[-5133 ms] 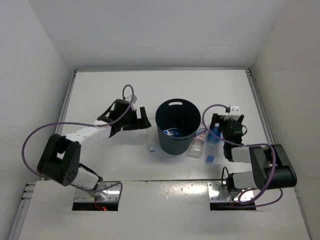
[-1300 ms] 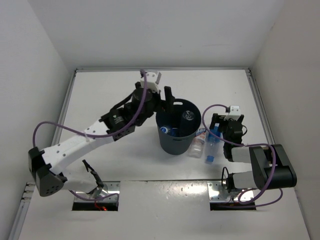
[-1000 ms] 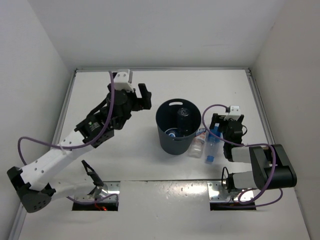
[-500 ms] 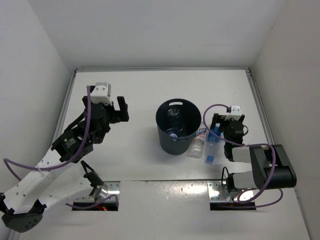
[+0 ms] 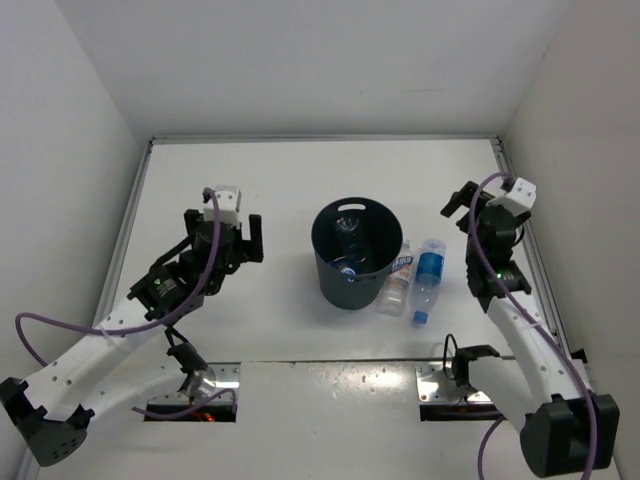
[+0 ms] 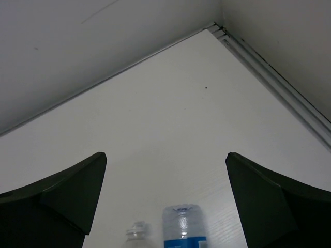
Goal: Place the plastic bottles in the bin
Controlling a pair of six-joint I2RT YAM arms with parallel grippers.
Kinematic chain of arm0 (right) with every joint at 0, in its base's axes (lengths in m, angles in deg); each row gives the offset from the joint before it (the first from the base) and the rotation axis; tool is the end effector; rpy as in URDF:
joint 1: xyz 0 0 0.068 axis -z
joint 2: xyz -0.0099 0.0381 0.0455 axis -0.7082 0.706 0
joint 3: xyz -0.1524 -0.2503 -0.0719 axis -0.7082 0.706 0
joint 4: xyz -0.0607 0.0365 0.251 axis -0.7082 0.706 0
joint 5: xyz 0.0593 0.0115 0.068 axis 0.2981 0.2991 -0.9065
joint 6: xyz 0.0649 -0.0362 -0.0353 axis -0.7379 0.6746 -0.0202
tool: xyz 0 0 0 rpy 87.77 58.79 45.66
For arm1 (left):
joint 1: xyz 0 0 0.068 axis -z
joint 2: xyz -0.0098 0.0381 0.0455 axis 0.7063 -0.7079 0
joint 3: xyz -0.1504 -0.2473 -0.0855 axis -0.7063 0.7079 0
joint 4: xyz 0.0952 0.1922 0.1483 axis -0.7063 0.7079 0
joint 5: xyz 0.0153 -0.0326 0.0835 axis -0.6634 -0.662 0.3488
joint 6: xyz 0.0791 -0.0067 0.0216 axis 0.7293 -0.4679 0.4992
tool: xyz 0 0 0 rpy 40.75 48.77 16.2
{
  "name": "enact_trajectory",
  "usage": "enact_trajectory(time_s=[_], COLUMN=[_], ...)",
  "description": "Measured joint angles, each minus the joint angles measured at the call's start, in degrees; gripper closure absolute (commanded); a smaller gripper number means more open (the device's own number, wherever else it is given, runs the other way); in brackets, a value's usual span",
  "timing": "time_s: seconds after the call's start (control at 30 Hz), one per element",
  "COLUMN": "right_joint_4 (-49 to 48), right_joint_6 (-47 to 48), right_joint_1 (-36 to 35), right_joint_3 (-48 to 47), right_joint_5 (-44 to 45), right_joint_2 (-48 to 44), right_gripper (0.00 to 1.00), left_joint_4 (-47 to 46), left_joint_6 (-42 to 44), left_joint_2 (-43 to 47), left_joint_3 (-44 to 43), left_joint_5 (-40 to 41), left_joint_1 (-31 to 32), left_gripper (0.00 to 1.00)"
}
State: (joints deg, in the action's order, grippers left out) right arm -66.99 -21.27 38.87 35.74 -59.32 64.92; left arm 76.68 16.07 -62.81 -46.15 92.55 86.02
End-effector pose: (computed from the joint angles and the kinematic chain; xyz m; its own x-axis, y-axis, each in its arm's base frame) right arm 0.2220 -0.0096 0.2906 0.0353 0.4143 -0.9095 0.3929 0.8310 0.3938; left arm 0.1581 -0.0838 0.3549 -0.3356 -0.0876 -0.9379 0.0318 0.9940 -0.1043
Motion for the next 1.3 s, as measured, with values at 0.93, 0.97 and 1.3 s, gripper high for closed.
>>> enact_trajectory(time_s=[0.93, 0.97, 1.3], right_joint_4=[38.60, 38.45, 38.03], right_joint_6=[-16.28, -16.41, -16.61], right_joint_1=[10.51, 11.30, 19.85], right_joint_3=[-5.51, -5.40, -2.45], right_joint_5=[-33.20, -33.66, -38.36], right_joint_2=[23.91, 24.52, 28.76], right_gripper=[0.11, 0.14, 0.44], left_joint_4=[-13.16, -13.33, -13.84], left_joint_6=[-7.23, -7.23, -7.23], left_joint_2=[-1.75, -1.75, -2.27], left_joint_3=[19.34, 19.37, 19.41], left_joint_5=[-1.51, -1.51, -1.31], left_joint_1=[-0.13, -0.13, -0.13], left_gripper=[0.01, 0.01, 0.01])
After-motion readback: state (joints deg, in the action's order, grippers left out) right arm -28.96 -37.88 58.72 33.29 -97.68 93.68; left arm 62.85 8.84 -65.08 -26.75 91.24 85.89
